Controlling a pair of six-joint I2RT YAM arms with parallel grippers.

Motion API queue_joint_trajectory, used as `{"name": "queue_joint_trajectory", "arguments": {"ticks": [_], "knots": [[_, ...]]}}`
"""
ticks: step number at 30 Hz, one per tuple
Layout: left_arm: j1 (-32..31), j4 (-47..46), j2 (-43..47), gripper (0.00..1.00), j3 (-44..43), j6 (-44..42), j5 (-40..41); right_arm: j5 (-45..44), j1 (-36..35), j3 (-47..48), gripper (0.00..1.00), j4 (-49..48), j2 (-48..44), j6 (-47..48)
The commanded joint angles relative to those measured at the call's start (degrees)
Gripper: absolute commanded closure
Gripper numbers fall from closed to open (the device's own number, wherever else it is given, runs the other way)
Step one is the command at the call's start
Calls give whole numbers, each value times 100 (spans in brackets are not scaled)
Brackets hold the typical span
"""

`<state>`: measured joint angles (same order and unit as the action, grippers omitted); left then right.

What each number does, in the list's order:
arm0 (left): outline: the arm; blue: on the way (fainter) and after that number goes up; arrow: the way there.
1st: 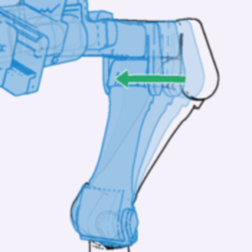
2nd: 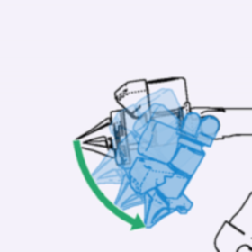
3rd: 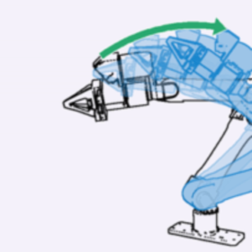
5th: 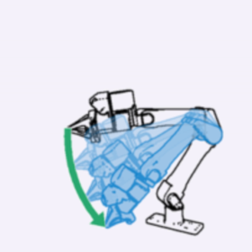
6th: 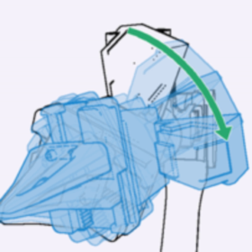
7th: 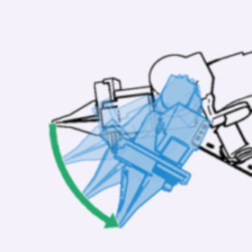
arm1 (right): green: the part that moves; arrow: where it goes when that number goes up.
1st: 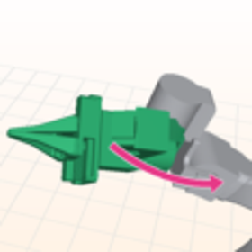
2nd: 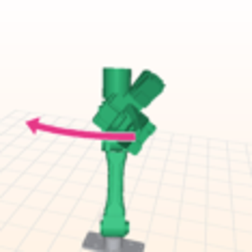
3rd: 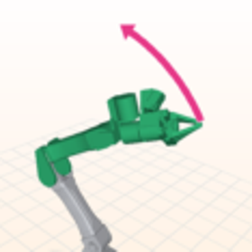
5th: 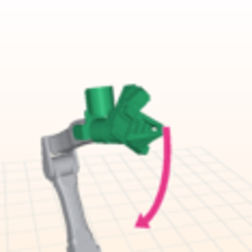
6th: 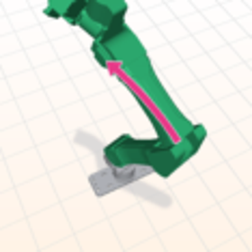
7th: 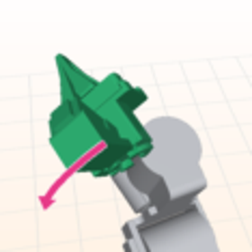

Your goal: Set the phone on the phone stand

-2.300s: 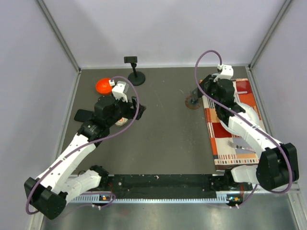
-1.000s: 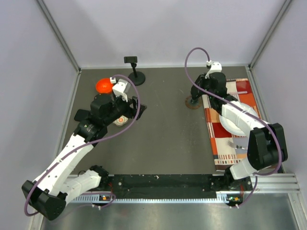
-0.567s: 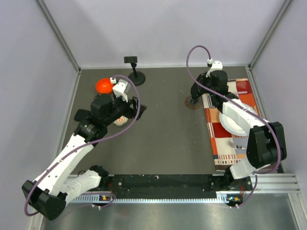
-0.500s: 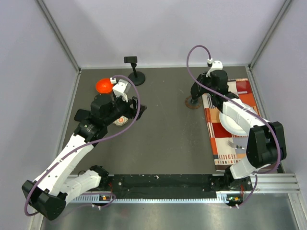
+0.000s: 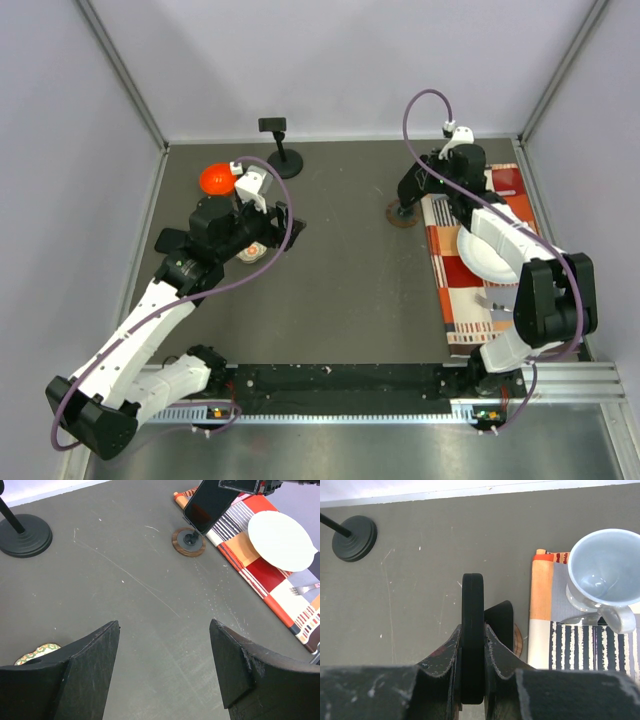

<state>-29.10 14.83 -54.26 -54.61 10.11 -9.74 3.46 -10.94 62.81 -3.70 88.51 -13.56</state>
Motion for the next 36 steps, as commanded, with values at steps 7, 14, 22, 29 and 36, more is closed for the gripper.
{"name": "queue_joint_trajectory", "arguments": {"ticks": [7,14,22,29,36], "knots": [[-8,-244,29,22,21,-18,-107,524,250,215,99,-113,228,-129],[-8,-244,-6,23,21,-27,-99,541,355,127,88,-104,228,-182],[-8,-244,-41,23,12,-27,-116,331,364,30,70,-113,70,-129],[-8,-235,-76,23,21,-18,-142,567,400,162,83,-148,149,-331],[-8,-244,-32,23,38,-18,-125,1024,592,65,100,-244,-44,-700]]}}
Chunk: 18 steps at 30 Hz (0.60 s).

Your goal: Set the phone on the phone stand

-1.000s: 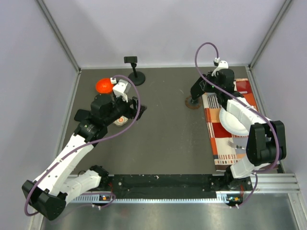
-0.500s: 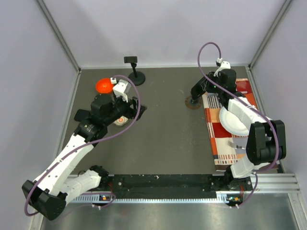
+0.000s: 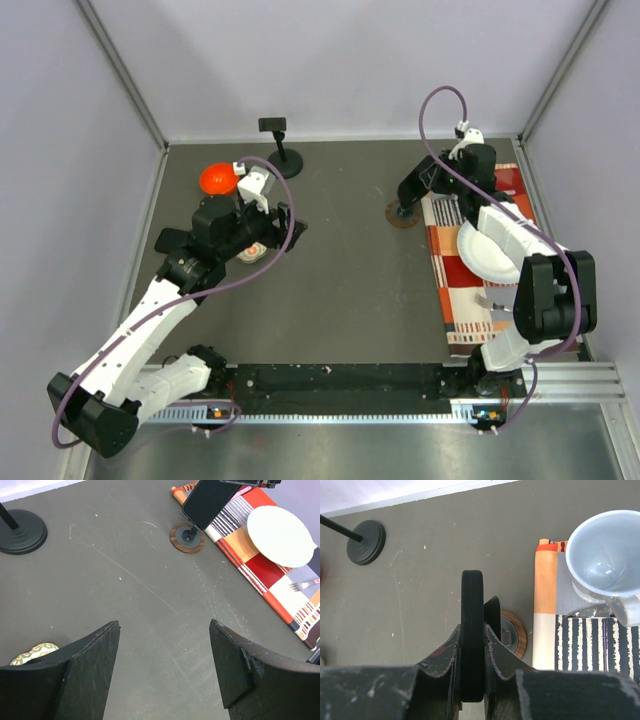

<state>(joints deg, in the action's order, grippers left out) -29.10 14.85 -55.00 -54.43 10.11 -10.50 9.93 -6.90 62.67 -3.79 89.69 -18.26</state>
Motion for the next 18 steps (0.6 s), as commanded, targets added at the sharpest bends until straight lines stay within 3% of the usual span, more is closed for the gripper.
{"name": "queue_joint_trajectory", "arguments": {"ticks": [1,8,18], "knots": [[-8,-246,34,23,21,-18,-57,421,258,52,100,-236,-154,-283],[-8,-246,-10,23,12,-18,-57,861,408,43,100,-289,-154,-520],[-8,-255,-10,23,21,-18,-83,835,417,149,100,-288,128,-485]]}}
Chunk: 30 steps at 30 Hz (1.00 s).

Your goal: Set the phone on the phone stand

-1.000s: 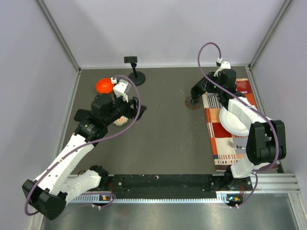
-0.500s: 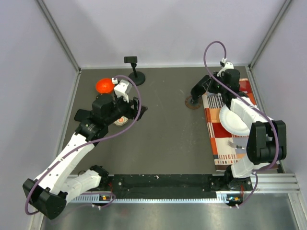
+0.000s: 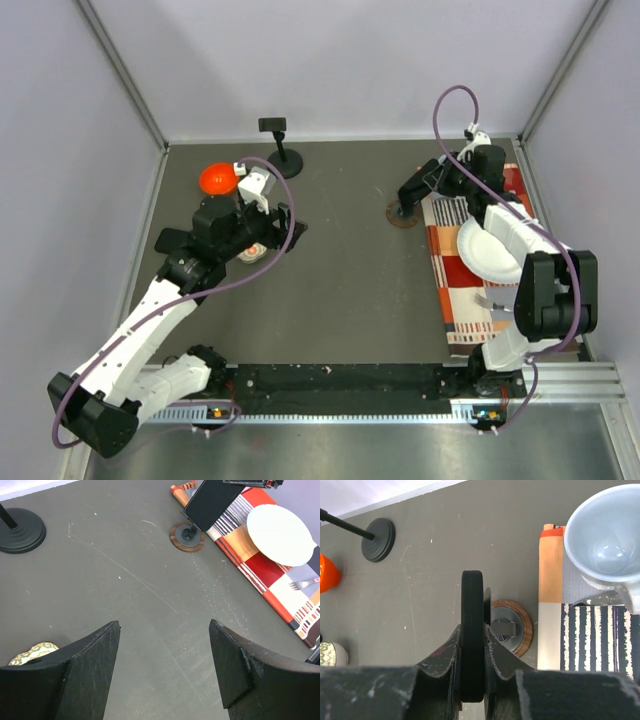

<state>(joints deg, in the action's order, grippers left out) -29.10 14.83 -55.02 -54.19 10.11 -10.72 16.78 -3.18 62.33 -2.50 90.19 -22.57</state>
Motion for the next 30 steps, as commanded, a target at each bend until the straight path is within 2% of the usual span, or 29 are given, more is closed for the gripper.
{"name": "queue_joint_trajectory", "arguments": {"ticks": [1,18,21,25,30], "knots": [[-8,-244,0,23,-3,-18,-70,133,37,192,100,-426,86,-46],[-8,-261,1,23,5,0,-132,-113,28,298,100,-347,165,-46],[-8,-261,27,23,14,0,-115,-148,10,359,91,-286,262,-28],[-8,-253,27,23,23,0,-106,-324,-60,386,68,-154,210,103],[-8,-261,18,23,23,-9,-79,-368,-69,377,45,-75,122,112]]}}
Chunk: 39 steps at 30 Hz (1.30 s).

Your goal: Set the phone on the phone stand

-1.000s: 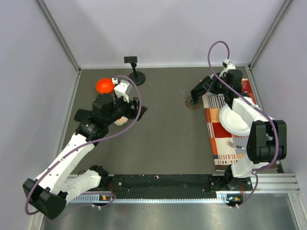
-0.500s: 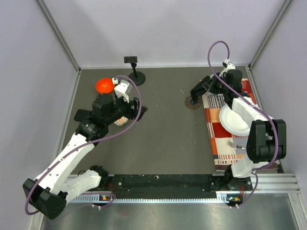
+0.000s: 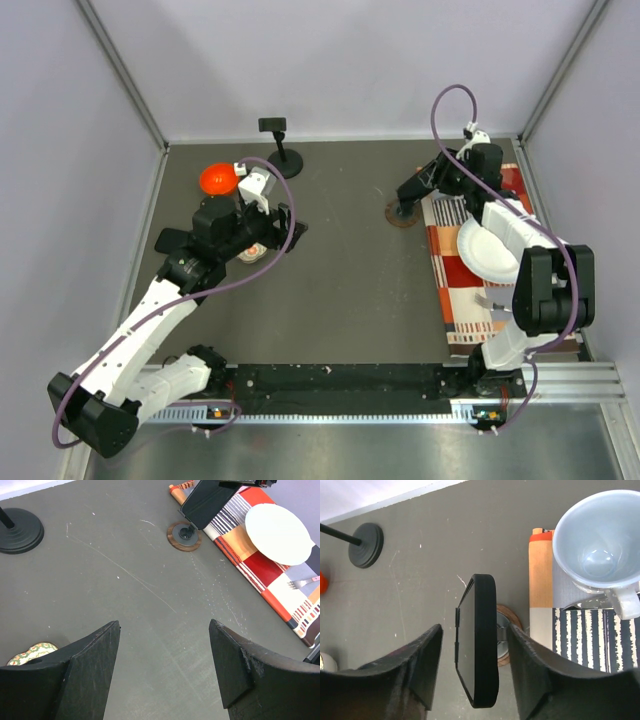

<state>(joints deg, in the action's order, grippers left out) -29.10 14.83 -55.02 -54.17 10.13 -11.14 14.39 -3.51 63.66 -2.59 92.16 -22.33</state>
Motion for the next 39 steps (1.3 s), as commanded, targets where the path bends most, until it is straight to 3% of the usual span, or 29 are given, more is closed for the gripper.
{"name": "queue_joint_trajectory", "arguments": {"ticks": [1,12,13,14,16,19,21,24,30,34,36,39], "knots": [[-8,-261,1,23,21,-11,-38,-130,-36,235,38,-66,-93,97],[36,-323,-43,18,144,59,585,-437,-36,7,1,206,-944,158],[45,-323,-61,17,161,155,891,-446,-27,-29,1,232,-1050,167],[71,-305,-96,6,135,312,1068,-472,-36,-90,1,241,-1260,185],[412,-113,-315,5,-31,848,1306,-455,-36,-152,1,189,-1428,246],[1018,195,-798,4,-514,1613,1167,-385,-36,-318,1,-47,-1631,308],[1222,91,-1210,4,-813,1921,667,-315,-36,-398,1,-119,-1675,325],[1311,46,-1825,4,-1384,1783,779,-236,-36,-433,1,-163,-1692,325],[1424,169,-3309,9,-2939,879,1921,-200,-18,-591,1,-242,-1877,474],[1627,205,-4138,9,-3949,833,2125,-86,61,-732,1,-330,-2035,519],[1662,-154,-4498,14,-4127,449,1958,-25,87,-785,1,-374,-2088,545],[1697,-7,-4947,34,-4601,297,2291,11,148,-846,1,-374,-2167,598]]}}
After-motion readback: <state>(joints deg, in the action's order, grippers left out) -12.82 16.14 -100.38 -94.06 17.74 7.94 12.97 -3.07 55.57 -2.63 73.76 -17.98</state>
